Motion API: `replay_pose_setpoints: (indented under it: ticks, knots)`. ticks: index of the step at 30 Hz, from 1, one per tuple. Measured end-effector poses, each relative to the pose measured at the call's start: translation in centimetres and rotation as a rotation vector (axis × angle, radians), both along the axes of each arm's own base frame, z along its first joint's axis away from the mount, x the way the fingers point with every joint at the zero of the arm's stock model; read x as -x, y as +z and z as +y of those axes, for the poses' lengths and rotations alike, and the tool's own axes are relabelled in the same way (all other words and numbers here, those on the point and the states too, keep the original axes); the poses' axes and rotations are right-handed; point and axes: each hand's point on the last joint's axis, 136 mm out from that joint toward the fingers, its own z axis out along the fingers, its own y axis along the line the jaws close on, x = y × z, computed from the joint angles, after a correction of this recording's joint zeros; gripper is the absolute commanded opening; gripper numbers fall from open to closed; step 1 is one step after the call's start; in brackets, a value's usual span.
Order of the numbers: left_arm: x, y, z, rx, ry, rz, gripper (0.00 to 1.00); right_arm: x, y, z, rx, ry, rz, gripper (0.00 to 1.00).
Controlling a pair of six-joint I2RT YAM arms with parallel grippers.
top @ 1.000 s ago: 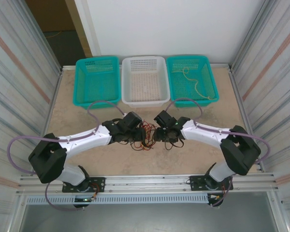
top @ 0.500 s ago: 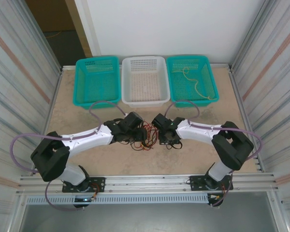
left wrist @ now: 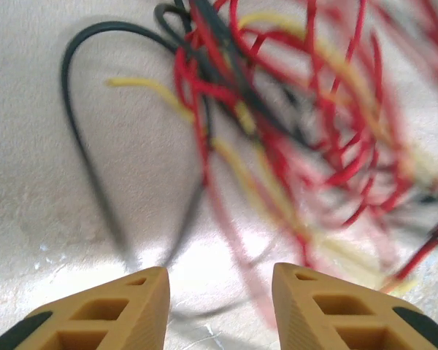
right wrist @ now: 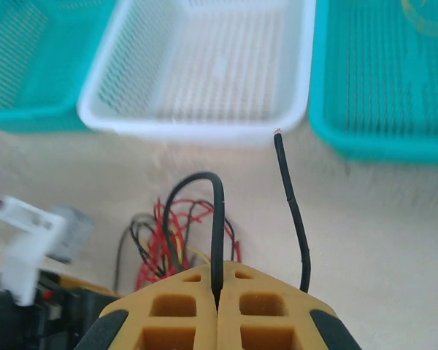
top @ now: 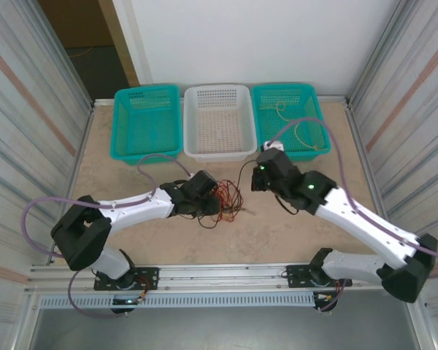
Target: Untangle the cables
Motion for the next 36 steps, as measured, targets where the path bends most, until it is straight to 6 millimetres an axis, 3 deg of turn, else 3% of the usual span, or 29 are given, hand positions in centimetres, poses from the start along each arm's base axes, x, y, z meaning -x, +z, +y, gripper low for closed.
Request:
replay_pose_setpoints:
  ticks: [5, 7, 10, 12, 16, 20, 23, 28, 31, 36]
  knots:
    - [0.8, -0.6, 0.4, -0.016, -0.005, 0.016, 0.52, 1.3, 6.8, -1.4, -0.057, 0.058, -0.174, 0.0]
    - [0.9, 0.0, 0.7, -0.019, -0.014, 0.006, 0.57, 1.7, 8.9, -1.5, -0.085, 0.083, -0.229, 0.0]
    - [0.6, 2.4, 0.8, -0.007, -0.033, -0.039, 0.68, 2.3, 11.4, -1.3, -0.122, 0.126, -0.288, 0.0]
    - [0.0, 5.5, 0.2, 0.041, -0.051, -0.106, 0.77, 2.6, 12.6, -1.0, -0.141, 0.153, -0.311, 0.0]
    - [-1.2, 14.8, -1.4, 0.215, -0.109, -0.331, 0.84, 2.9, 14.1, 0.2, -0.168, 0.218, -0.33, 0.0]
    - [-0.9, 23.9, -2.8, 0.34, -0.213, -0.591, 0.92, 3.1, 14.6, 1.6, -0.179, 0.281, -0.325, 0.0]
    - [-1.1, 29.0, -3.0, 0.379, -0.255, -0.773, 0.96, 3.3, 14.6, 2.6, -0.193, 0.328, -0.315, 0.0]
    - [-2.7, 32.1, -2.8, 0.338, -0.28, -0.928, 0.82, 4.0, 14.9, 3.9, -0.228, 0.403, -0.306, 0.0]
    - [-4.1, 32.3, -3.3, 0.297, -0.293, -0.963, 0.62, 4.3, 15.0, 4.3, -0.242, 0.432, -0.302, 0.0]
    - [-5.6, 31.7, -3.5, 0.263, -0.292, -0.981, 0.2, 4.0, 14.8, 5.0, -0.243, 0.446, -0.293, 0.0]
